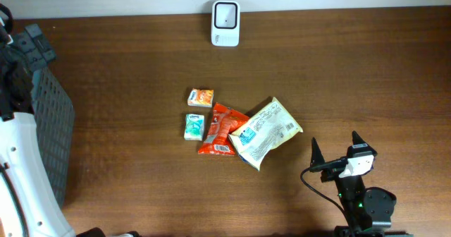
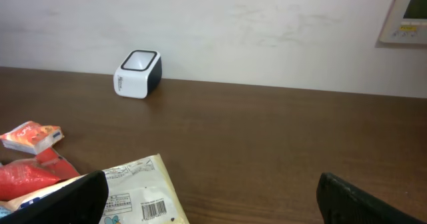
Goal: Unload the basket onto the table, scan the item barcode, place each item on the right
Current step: 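Retract the left arm to the basket side and hold still, then reach the right gripper to the white bag's right edge and grasp it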
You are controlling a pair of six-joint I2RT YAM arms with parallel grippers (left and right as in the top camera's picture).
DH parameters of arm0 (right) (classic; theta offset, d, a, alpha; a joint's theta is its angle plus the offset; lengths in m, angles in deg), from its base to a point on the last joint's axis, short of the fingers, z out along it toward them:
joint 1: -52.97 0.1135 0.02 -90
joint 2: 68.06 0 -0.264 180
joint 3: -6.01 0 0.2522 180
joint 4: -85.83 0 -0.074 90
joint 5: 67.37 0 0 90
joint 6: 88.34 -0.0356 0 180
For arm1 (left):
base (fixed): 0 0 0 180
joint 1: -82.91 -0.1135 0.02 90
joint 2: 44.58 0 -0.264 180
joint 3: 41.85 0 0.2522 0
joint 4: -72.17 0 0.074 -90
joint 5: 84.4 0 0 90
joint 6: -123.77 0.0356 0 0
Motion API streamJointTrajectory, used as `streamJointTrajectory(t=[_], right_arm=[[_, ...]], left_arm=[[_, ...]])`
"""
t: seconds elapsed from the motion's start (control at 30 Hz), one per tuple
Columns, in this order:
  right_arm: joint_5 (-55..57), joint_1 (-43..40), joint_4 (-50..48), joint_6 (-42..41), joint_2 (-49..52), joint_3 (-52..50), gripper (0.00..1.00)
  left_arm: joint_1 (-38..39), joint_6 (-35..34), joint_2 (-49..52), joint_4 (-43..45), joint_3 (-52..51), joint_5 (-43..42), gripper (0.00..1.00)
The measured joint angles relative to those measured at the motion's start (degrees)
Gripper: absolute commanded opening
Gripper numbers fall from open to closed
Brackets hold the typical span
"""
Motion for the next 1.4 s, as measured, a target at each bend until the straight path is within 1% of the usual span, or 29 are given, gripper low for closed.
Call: streamJointTrajectory(t=[0.3, 0.43, 0.57, 0.67, 0.7, 0.8, 0.83, 0.87, 0.9, 0.93, 0.97, 1.03, 1.13, 1.17, 1.2, 1.23, 1.3, 1.4], right_arm=[[0.0, 0.0, -0.2, 0.0, 0.0, 0.0, 0.99], [-0.1, 0.0, -2.6, -0.5, 0.0, 0.0, 0.99], [-4.5, 0.0, -7.2, -5.2, 0.0, 0.0, 0.99], [-7.6, 0.0, -5.8, -7.0, 0.6, 1.5, 0.99], [-9.2, 0.0, -3.4, -7.6, 2.4, 4.0, 0.99], [-13.6, 0.0, 5.6, -8.5, 11.6, 15.4, 0.99], [-16.9, 0.0, 11.8, -8.8, 19.3, 23.5, 0.99], [-17.8, 0.0, 12.3, -8.9, 22.0, 25.8, 0.99], [-21.4, 0.1, 18.0, -9.2, 29.2, 32.0, 0.98], [-24.0, 0.1, 20.8, -9.3, 33.2, 35.1, 0.99], [-26.9, 0.0, 22.8, -9.3, 37.6, 38.0, 0.99], [-32.4, 0.0, 23.5, -9.2, 45.1, 41.9, 0.98], [-42.1, 0.0, 24.1, -9.2, 56.2, 44.2, 0.99], [-45.2, 0.1, 25.4, -9.2, 60.2, 44.2, 0.74], [-47.8, 0.1, 26.3, -9.0, 64.4, 44.2, 0.63], [-48.8, 0.0, 26.7, -8.2, 66.8, 44.2, 0.60], [-50.2, 0.0, 29.6, -7.6, 73.8, 44.3, 0.60], [-46.0, 0.0, 34.1, -9.3, 80.9, 44.3, 0.61]], left_arm=[[0.0, 0.0, 0.0, 0.0, 0.0, 0.0, 0.99], [0.0, 0.0, 0.0, 0.0, 0.0, 0.0, 0.99], [0.0, 0.0, 0.0, 0.0, 0.0, 0.0, 0.99], [0.0, 0.0, 0.0, 0.0, 0.0, 0.0, 0.99], [0.0, 0.0, 0.0, 0.0, 0.0, 0.0, 0.99], [0.0, 0.0, 0.0, 0.0, 0.0, 0.0, 0.99], [0.0, 0.0, 0.0, -0.1, 0.0, 0.0, 0.99], [0.0, 0.0, 0.0, -0.1, 0.0, 0.0, 0.99], [0.0, 0.0, 0.0, -0.1, -0.1, 0.0, 0.99], [0.0, 0.0, 0.0, -0.3, -0.2, 0.0, 0.99], [0.0, 0.0, 0.0, 0.0, -0.2, 0.0, 0.99], [0.0, 0.0, 0.0, -0.1, -0.2, 0.0, 0.99], [0.0, 0.0, 0.0, -0.2, -0.2, 0.0, 0.99], [0.0, 0.0, 0.0, -0.2, -0.2, 0.0, 0.99], [0.0, 0.0, 0.0, -0.2, -0.2, 0.0, 0.99], [0.0, 0.0, 0.0, -0.2, -0.2, 0.0, 0.99], [0.0, 0.0, 0.0, -0.2, -0.2, 0.0, 0.99], [0.0, 0.0, 0.0, -0.2, -0.2, 0.0, 0.99]])
